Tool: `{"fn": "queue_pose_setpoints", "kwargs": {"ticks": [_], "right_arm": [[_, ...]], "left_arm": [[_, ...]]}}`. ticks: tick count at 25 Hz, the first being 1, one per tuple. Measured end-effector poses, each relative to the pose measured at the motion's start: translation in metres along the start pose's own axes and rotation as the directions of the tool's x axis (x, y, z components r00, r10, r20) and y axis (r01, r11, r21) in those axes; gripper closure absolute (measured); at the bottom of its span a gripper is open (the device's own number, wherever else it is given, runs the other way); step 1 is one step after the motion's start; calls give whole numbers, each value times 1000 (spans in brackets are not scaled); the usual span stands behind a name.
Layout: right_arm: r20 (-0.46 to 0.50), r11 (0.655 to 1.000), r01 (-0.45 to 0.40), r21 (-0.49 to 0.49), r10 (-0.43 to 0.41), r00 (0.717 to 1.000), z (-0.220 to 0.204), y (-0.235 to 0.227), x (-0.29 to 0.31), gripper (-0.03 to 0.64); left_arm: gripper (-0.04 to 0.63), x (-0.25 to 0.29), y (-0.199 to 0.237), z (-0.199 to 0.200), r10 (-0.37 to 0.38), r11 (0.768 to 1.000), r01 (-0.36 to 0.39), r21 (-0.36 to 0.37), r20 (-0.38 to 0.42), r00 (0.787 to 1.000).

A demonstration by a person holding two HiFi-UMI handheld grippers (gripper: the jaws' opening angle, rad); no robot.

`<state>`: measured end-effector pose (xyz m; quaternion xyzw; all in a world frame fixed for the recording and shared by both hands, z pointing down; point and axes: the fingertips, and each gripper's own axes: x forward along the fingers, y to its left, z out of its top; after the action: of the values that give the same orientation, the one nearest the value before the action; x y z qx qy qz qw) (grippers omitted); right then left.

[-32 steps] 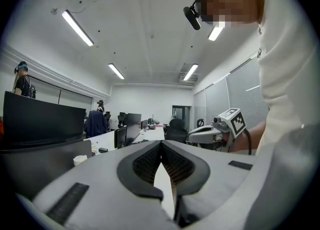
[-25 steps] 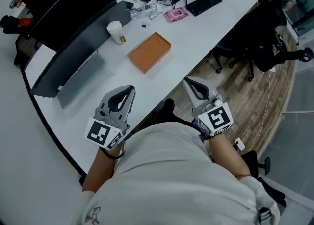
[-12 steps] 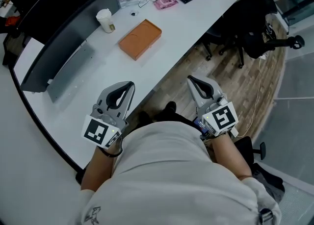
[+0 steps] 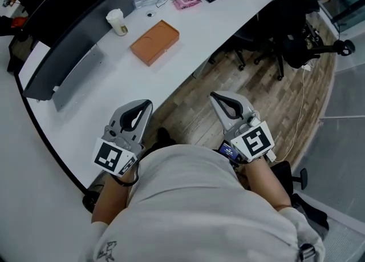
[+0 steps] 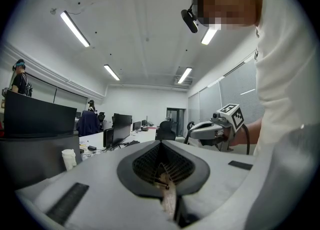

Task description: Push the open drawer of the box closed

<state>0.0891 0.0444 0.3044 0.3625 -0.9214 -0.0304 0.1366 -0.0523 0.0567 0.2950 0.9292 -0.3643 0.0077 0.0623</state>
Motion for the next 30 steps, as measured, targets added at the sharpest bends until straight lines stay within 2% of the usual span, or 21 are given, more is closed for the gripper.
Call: {"fn": "queue_pose_setpoints", "kwargs": {"ticks": [8,17,22,30], "right_arm": [[5,998,-34,53,34,999,-21,7,-91,614],[29,996,-73,51,71,997,-41,28,-193,614],[45,993,-98,70,95,994,-46,49,-238,614],[47,989,-128,71,125,991,-56,77,-274,614]], "left_arm": [[597,11,-93,-8,16,1000,-16,9,0,1000],[597,-8,-194,-12,62,998,-62,29,7,998],[597,-23,-247,-19,58,997,-58,41,-3,998],[597,-40,-286,-19,77,996,-77,44,10,997]]}}
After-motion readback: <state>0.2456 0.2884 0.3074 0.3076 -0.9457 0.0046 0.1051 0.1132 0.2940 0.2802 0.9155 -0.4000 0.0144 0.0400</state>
